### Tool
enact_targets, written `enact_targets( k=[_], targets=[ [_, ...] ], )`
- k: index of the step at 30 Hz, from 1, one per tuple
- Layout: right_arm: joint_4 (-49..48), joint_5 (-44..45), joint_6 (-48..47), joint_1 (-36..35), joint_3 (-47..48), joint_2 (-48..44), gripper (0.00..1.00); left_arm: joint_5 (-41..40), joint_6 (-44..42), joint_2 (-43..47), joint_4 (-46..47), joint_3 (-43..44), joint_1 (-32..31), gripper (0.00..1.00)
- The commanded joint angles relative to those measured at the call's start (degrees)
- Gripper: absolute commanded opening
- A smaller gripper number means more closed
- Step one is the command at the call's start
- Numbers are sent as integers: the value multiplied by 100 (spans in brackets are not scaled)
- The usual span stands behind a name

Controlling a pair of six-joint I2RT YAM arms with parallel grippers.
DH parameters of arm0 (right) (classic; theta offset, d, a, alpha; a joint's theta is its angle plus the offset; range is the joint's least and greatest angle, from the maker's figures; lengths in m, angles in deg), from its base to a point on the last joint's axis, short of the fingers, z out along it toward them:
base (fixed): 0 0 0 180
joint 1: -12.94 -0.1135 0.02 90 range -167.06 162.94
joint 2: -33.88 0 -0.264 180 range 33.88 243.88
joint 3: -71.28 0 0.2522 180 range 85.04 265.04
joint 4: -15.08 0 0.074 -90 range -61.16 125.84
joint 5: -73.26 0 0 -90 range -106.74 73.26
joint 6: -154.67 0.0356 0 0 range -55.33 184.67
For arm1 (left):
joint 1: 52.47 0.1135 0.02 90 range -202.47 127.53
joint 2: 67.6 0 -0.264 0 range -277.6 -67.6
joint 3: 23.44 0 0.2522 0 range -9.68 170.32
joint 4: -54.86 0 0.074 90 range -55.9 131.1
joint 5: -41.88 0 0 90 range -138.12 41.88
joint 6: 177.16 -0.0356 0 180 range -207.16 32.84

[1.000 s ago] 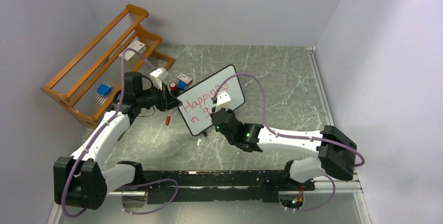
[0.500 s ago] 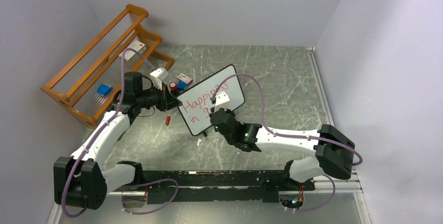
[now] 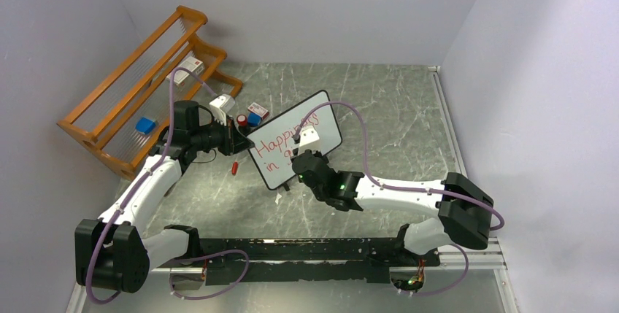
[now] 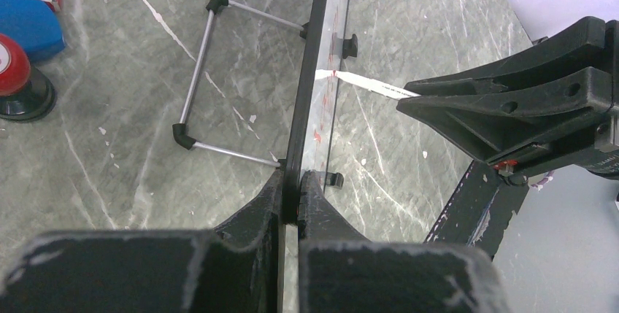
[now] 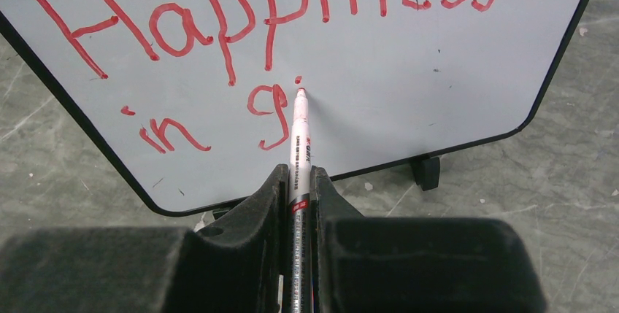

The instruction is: Write a sentence on the whiteboard

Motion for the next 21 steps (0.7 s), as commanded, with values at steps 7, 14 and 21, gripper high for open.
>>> enact_targets(
  k=[7, 14, 21],
  targets=[
    [100, -61, 151, 40, 85, 81, 0, -551, -363, -151, -529, -104, 23, 5],
    [281, -156, 267, 42, -6, 129, 0, -551, -361, -143, -521, -104, 21, 5],
    [300, -155, 294, 39, -17, 130, 0, -552, -357, -151, -520, -104, 19, 5]
  ],
)
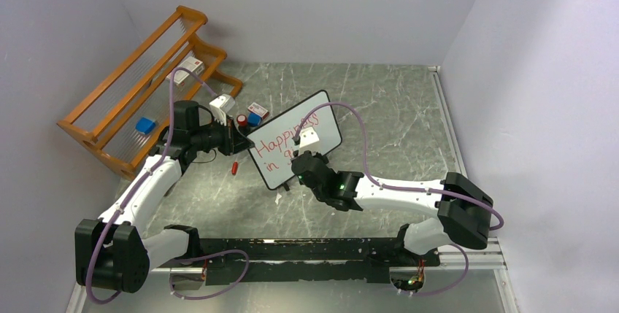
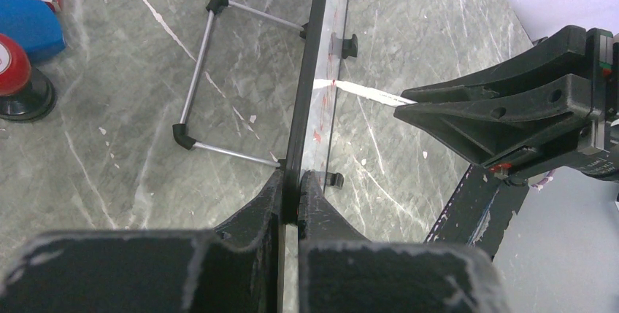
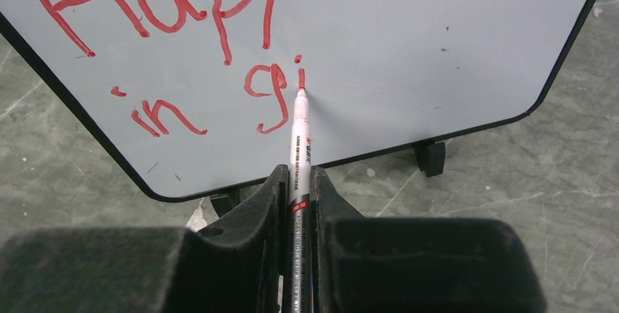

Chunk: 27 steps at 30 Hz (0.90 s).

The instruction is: Write a sentence on the whiteboard

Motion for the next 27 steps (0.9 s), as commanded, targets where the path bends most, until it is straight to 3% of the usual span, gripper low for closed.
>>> enact_targets(
  k=[1, 27],
  targets=[
    [49, -20, 125, 38, -15, 105, 0, -553, -358, -150, -522, -104, 19, 5],
    [-143, 85, -195, 209, 65, -265, 0, -569, -374, -142, -540, -104, 23, 5]
  ],
)
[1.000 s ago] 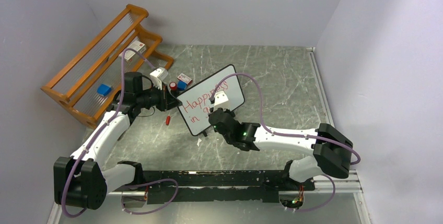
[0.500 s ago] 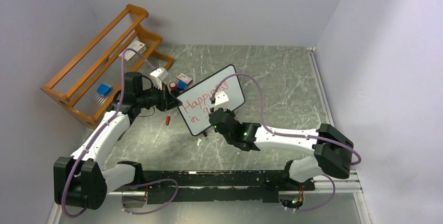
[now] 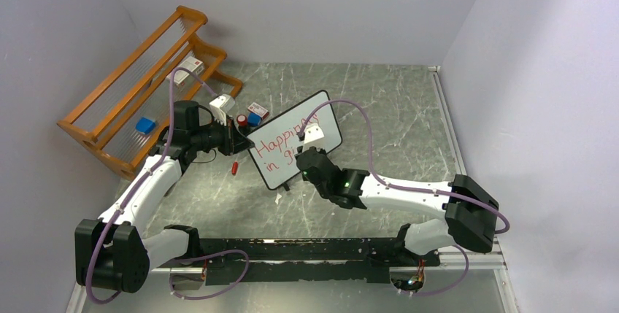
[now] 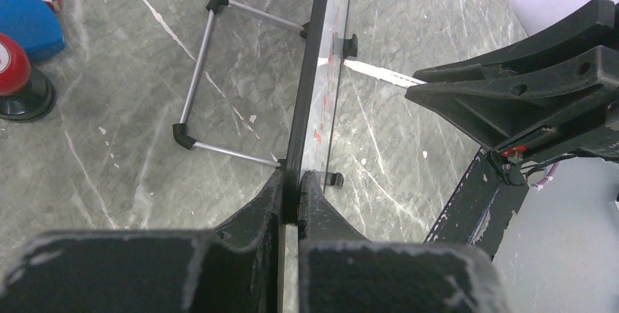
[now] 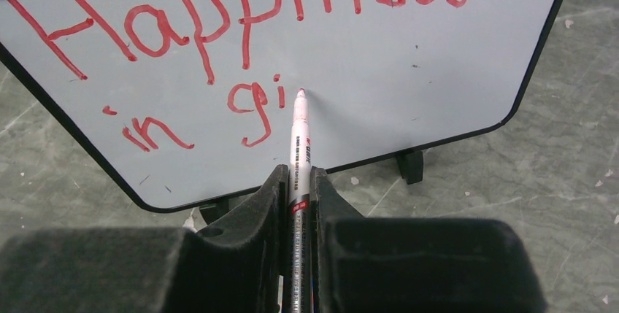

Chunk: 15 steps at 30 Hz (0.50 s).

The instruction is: Write a sentence on the whiteboard

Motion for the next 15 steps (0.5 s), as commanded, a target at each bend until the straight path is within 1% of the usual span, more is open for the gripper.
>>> enact_targets(
  k=[1, 15],
  targets=[
    [-215, 72, -82, 75, 80, -5, 0, -573, -367, -141, -538, -108, 18, 5],
    [-347, -31, -162, 92, 159, 160, 0, -541, -363, -152, -529, -104, 19, 5]
  ],
)
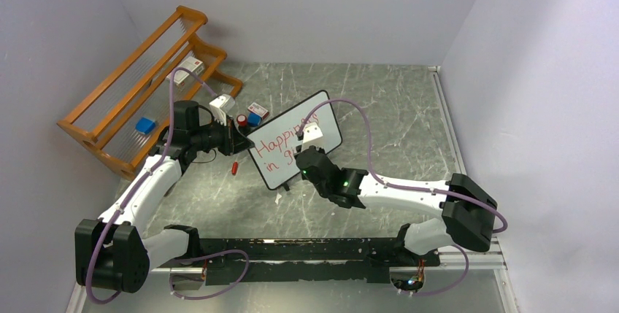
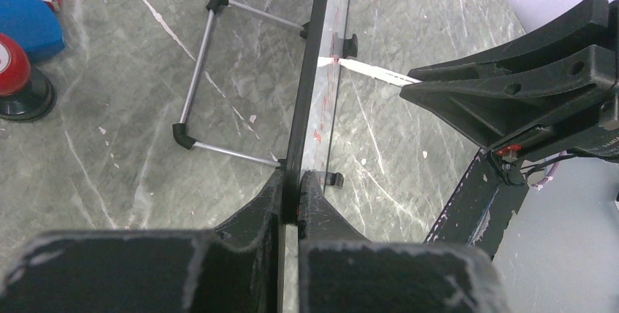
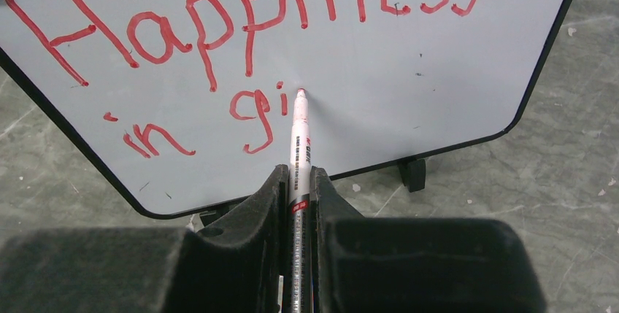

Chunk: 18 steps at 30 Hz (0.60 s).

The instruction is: Write a sentence on the whiteboard

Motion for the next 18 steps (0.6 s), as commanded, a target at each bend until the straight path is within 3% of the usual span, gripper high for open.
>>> enact_targets(
  k=[1, 18],
  targets=[
    [-178, 18, -50, 41, 169, 100, 0, -535, -366, -154, -520, -111, 24, 5],
    [34, -65, 111, 93, -42, 106, 0, -541, -365, -166, -526, -104, 19, 5]
  ],
)
